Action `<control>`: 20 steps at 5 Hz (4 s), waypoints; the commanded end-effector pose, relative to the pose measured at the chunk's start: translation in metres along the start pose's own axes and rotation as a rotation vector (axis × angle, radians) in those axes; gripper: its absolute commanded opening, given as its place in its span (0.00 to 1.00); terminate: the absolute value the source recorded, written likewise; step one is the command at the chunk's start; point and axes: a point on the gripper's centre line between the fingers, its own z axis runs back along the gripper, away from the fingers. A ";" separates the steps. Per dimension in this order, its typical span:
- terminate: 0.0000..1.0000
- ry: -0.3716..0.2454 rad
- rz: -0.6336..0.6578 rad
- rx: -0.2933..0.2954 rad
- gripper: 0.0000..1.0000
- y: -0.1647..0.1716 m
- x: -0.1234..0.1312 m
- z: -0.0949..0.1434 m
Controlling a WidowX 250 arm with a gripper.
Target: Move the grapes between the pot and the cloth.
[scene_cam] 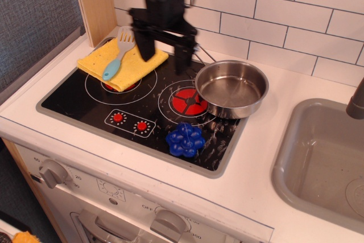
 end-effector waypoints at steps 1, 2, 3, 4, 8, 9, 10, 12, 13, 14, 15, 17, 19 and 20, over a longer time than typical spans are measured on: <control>0.00 -0.023 -0.059 0.003 1.00 -0.031 -0.039 0.019; 0.00 0.014 -0.085 -0.025 1.00 -0.036 -0.062 0.011; 0.00 0.040 -0.117 -0.040 1.00 -0.048 -0.073 -0.002; 0.00 0.038 -0.143 -0.032 1.00 -0.064 -0.070 -0.016; 0.00 0.072 -0.144 0.020 0.00 -0.077 -0.062 -0.037; 0.00 -0.024 -0.141 0.005 0.00 -0.074 -0.044 -0.004; 0.00 -0.117 -0.087 0.029 0.00 -0.060 -0.006 0.036; 0.00 -0.114 0.074 0.071 0.00 0.007 0.028 0.023; 0.00 -0.064 0.065 0.085 0.00 0.011 0.032 0.001; 0.00 -0.019 0.057 0.099 0.00 0.013 0.031 -0.016; 0.00 0.008 0.077 0.116 0.00 0.021 0.028 -0.023; 0.00 0.007 0.107 0.116 1.00 0.031 0.021 -0.016; 0.00 -0.094 0.072 0.071 1.00 0.017 0.006 0.013; 0.00 -0.097 0.058 0.034 1.00 0.011 -0.002 0.018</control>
